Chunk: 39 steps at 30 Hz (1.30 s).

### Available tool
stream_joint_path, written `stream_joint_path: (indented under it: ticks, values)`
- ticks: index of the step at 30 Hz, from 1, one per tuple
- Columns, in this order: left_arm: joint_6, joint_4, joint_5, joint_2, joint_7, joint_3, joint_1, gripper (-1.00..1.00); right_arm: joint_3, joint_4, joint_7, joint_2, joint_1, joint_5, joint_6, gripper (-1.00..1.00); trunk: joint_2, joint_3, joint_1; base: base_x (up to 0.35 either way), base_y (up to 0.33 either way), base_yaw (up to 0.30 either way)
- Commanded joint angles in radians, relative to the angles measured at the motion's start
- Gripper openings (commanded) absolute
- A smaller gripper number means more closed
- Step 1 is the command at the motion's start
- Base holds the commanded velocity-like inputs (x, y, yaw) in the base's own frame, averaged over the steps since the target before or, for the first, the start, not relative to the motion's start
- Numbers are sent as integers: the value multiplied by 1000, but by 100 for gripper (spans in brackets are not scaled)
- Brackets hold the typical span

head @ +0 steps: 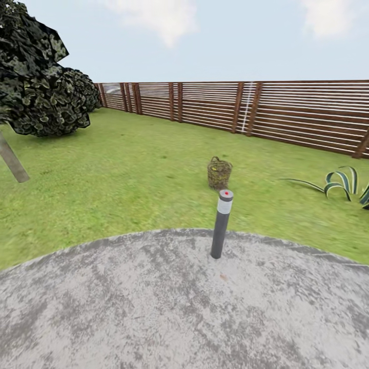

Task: Take the three Easter eggs out of the wicker basket on the lawn in the garden, then place them on the lawn next to a single tree (choose any tree) so that all three eggs are next to the same tree and none are left in the basket.

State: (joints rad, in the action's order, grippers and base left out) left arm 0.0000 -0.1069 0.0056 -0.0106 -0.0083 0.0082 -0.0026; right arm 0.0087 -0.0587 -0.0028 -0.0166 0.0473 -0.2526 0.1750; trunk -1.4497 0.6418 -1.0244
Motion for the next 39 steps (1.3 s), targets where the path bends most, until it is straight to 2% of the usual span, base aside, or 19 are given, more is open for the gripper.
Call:
stream_joint_path:
  ticks: [1, 26, 39]
  values:
    - [0, 0, 1, 0, -1, 1, 0, 100, 1, 0, 0, 0, 0, -4, 3, 100, 0, 1, -1, 339, 0, 292]
    - [0, 0, 1, 0, -1, 1, 0, 100, 0, 0, 0, 0, 0, -4, 3, 100, 0, 1, -1, 339, 0, 291]
    - [0, 0, 1, 0, -1, 1, 0, 100, 0, 0, 0, 0, 0, -4, 3, 100, 0, 1, -1, 339, 0, 192]
